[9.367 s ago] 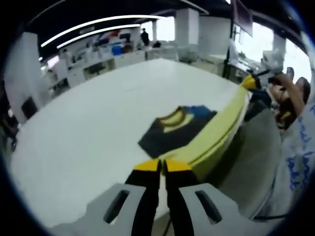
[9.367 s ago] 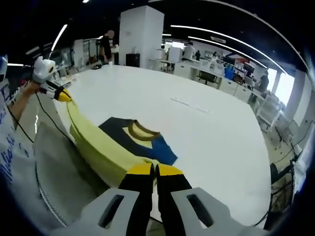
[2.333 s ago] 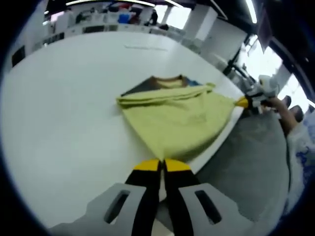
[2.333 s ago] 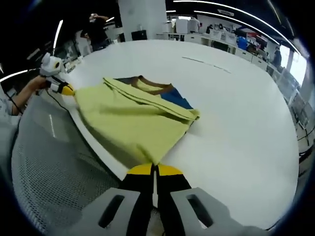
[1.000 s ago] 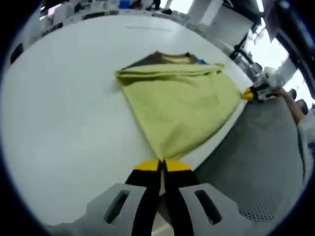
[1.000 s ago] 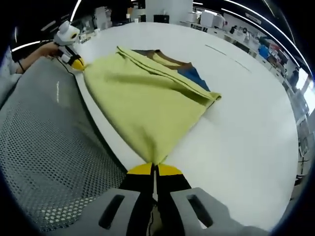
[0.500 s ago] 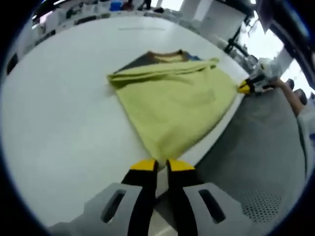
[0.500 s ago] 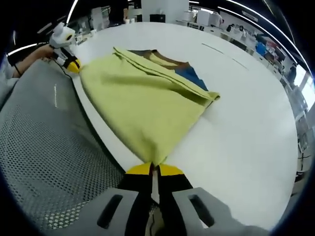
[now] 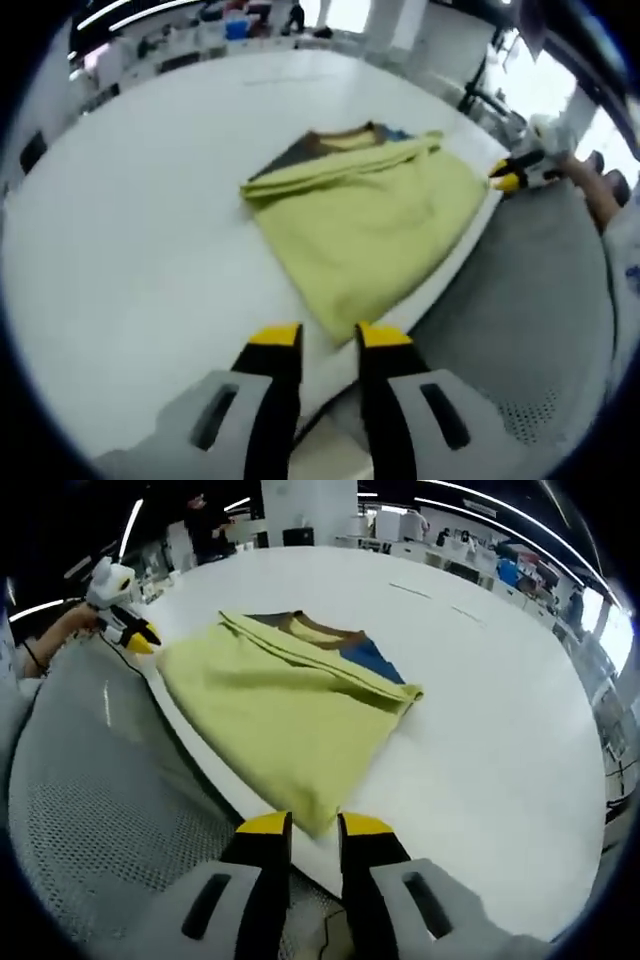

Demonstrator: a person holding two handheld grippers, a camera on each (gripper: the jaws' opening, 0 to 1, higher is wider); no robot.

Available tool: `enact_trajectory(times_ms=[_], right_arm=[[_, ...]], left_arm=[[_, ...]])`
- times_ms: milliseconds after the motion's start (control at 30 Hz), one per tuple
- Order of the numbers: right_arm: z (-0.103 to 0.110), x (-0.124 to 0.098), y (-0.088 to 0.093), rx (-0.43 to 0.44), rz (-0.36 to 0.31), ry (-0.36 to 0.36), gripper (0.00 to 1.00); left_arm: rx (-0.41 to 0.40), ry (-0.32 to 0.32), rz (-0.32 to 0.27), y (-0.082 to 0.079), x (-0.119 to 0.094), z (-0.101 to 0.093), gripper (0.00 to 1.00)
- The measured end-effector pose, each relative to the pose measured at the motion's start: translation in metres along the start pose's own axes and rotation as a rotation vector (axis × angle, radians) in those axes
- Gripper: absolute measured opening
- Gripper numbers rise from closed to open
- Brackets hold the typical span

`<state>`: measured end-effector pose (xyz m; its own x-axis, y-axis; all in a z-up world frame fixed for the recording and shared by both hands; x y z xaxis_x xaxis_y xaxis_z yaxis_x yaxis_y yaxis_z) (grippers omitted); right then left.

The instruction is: Fold the garment on the visible template until the final outline fits inside the template.

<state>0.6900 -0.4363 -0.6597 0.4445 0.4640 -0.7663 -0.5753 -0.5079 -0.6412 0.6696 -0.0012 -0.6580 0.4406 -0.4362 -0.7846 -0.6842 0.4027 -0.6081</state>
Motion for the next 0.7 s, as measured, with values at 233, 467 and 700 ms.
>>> enact_trajectory(times_ms=[233, 467, 700], right_arm=[[0.011, -0.015, -0.021, -0.02, -0.069, 0.003, 0.38], [0.023, -0.036, -0.042, -0.119, -0.095, 0.02, 0.47], [0.016, -0.034, -0.044, -0.124, -0.107, 0.032, 0.6]], left_arm=[[0.06, -0.002, -0.061, -0.018, -0.015, -0.01, 0.28], [0.114, 0.011, -0.13, -0.029, -0.029, -0.022, 0.42], [0.158, -0.044, -0.105, -0.029, -0.027, -0.014, 0.64]])
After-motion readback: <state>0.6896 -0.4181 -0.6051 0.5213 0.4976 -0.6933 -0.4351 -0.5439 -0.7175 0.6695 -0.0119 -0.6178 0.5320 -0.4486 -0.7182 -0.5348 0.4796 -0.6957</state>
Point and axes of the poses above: the point that each gripper's makers call its tool centre point, and the gripper's own axes: x roughly forward along the fingers, z roughly to its left, y roughly out of its underside, the point moved 10 cm from there along -x, roughly backward along the fingers, and after that the axes turned 3 degrees about x, right-handed, at the moved point
